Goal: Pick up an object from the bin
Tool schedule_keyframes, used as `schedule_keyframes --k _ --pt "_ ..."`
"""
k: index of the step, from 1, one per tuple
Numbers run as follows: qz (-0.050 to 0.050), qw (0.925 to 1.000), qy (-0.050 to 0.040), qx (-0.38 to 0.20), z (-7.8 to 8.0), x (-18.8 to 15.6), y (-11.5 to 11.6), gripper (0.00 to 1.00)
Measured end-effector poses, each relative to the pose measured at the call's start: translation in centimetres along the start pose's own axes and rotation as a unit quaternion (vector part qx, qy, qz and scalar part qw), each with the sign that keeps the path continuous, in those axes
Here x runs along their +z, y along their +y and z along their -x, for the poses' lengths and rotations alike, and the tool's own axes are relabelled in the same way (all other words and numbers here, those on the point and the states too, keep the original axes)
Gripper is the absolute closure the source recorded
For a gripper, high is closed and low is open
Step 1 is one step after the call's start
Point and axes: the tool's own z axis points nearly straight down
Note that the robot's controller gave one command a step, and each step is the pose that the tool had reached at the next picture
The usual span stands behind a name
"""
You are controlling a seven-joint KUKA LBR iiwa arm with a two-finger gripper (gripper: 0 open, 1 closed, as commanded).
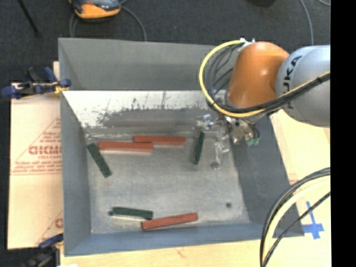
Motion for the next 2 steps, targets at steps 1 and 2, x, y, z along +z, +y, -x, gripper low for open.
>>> schedule_keyframes --k 1,2 --pt "-0.001 0.9895 -0.0015 -0.144 -0.2 4.4 -1.5 0.00" --pt "-0.002 0.9766 -0.0055 -0.215 2.6 6.6 -0.8 1.00"
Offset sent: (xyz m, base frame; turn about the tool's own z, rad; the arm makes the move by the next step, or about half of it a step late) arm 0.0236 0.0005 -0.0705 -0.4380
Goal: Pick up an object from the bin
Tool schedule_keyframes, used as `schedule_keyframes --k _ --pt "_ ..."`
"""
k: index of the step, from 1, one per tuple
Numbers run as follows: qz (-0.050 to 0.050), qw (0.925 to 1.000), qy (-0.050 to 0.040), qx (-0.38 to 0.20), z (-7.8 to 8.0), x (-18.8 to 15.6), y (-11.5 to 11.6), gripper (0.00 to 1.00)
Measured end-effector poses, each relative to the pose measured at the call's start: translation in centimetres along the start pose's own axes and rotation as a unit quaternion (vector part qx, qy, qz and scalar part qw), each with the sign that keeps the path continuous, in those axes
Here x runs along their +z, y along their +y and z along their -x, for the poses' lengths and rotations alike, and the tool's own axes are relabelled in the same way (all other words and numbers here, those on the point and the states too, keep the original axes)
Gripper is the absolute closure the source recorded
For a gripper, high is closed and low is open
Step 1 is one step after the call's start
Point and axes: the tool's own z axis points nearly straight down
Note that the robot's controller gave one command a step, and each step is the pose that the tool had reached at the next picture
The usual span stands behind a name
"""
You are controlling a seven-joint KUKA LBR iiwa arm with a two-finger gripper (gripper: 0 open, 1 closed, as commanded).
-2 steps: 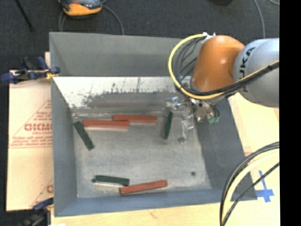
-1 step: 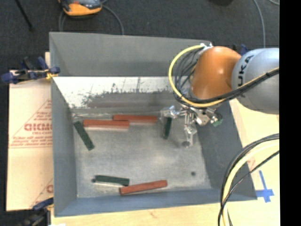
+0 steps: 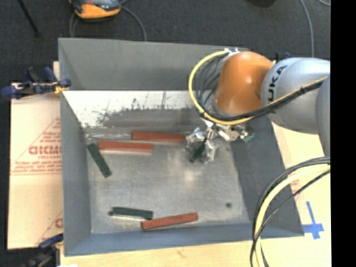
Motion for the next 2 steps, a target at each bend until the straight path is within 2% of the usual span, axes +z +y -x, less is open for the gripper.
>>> schedule_keyframes --k 1,2 --pt "0.000 1.0000 0.0000 0.000 0.0 0.0 0.0 1.00" --pt "0.003 0.9997 0.0029 -0.025 0.3 -14.5 1.0 1.00"
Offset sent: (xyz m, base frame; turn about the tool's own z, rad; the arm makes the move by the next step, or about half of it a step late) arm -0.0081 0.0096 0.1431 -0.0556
